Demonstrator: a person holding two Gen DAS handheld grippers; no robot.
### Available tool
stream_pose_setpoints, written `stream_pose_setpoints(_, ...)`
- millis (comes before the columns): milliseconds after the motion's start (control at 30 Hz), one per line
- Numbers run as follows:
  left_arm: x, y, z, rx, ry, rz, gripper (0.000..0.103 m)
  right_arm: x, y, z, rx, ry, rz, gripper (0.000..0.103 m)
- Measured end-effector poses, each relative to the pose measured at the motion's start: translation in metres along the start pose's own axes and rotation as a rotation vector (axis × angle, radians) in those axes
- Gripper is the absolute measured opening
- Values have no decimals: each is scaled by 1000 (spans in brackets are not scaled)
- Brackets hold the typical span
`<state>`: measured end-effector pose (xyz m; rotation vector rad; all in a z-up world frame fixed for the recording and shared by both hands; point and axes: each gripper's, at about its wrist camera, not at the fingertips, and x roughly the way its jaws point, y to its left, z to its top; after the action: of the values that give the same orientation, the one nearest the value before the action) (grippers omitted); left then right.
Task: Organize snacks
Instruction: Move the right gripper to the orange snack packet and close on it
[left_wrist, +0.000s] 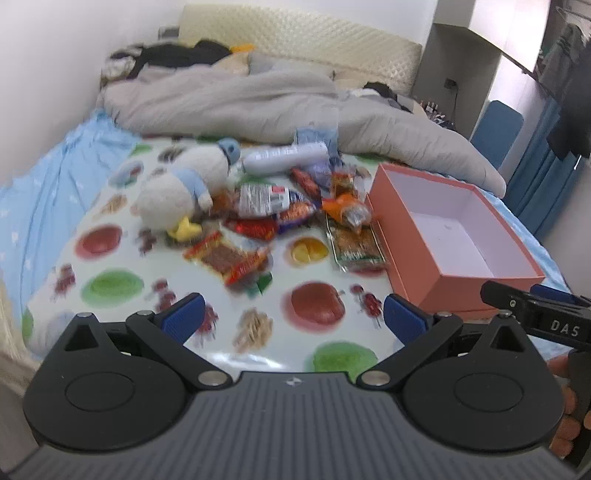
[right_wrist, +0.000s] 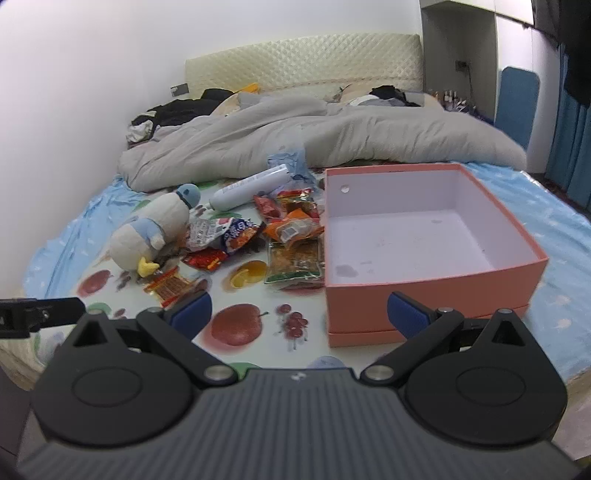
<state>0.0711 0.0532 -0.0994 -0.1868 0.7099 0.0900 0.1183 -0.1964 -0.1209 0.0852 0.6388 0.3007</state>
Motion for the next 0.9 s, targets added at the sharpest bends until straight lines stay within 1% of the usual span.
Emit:
stream_pose_setpoints(33, 2, -1, 2, 20, -6, 5, 103, 5, -2, 0, 5, 3, 19, 103)
stream_pose_setpoints(100, 11, 0, 8, 54, -14, 4, 103, 15, -2, 0, -10, 14, 23, 103)
stream_pose_setpoints(167, 23, 2, 11, 70, -16, 1, 103, 26, 0, 1, -31, 16, 27, 99)
stream_pose_setpoints(333, 63, 13, 11, 87, 25, -12, 103, 53, 7, 8, -70, 21, 28, 99)
stream_pose_setpoints(500, 103, 29, 9, 102, 62, -2, 103, 77, 18, 17, -93, 29, 26, 99)
stream_pose_setpoints(633, 135, 40, 6, 92, 103, 4, 103, 101, 30, 24, -128, 25, 65, 100)
stream_pose_setpoints(733, 157, 44, 2, 84, 131, -34, 103, 122, 36, 31, -145, 17, 91, 100)
stream_pose_setpoints(833, 180, 44, -2, 121, 148, -27, 103, 146, 40, 38, -155, -1, 68, 100)
stream_pose_setpoints(900, 195, 45, -3, 139, 151, -29, 102, 166, 41, 44, -141, 21, 75, 100)
